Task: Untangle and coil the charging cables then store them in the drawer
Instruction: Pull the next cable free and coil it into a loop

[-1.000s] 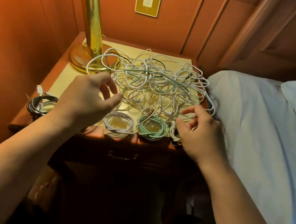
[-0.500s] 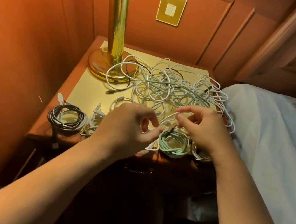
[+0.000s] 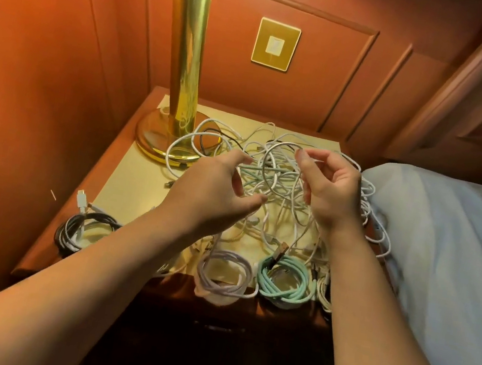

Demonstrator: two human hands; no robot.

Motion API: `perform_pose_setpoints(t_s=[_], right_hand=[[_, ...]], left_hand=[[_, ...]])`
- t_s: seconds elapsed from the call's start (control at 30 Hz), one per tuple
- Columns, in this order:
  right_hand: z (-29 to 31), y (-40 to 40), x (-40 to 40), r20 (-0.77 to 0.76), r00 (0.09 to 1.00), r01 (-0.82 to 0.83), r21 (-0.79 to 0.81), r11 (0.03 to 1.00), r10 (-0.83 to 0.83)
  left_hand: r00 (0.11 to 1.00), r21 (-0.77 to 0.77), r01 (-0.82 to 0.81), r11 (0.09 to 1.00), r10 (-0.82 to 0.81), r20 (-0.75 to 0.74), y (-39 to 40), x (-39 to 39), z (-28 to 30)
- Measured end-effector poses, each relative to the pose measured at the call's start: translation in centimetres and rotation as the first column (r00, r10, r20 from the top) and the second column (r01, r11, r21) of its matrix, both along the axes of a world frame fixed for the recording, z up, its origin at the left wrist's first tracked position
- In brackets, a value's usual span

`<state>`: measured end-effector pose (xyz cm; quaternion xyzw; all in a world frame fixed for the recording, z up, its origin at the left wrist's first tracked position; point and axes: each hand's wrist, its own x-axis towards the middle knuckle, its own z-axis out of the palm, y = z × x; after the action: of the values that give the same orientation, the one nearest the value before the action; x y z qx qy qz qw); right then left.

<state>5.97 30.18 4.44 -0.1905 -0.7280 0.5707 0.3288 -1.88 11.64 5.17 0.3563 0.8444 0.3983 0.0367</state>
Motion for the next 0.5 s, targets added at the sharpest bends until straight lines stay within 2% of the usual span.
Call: perform_pose_setpoints(t_s=[0.17,0.27,0.33,0.5], right_hand=[[0.7,-0.1,-1.0,-0.034,0.984,-0.175,-0.069,0.982,0.172],[0.2,-0.2,-0.7,-0.059,0.978,-0.209,-0.154,0.966,0.202],[-0.2,-0.1,-0.4,-0.057,0.977,-0.21,-0.153,0.966,0.203],[-0.6,0.8,0.6,-0.001,0.97,-0.241,-0.16,0.957,0.243]], left_hand=[[0.979,0.151,0.004,0.989,-0.034,0.202,2.0,-0.5,-0.7],[0.953,0.26,-0.018,0.965,-0.061,0.296,2.7,-0.6,-1.3],[0.922,0.287,-0.008,0.958,-0.104,0.373,3.0,-0.3,-1.4],[0.939,0.326,-0.041,0.944,-0.075,0.337,3.4,-0.4,-1.1]])
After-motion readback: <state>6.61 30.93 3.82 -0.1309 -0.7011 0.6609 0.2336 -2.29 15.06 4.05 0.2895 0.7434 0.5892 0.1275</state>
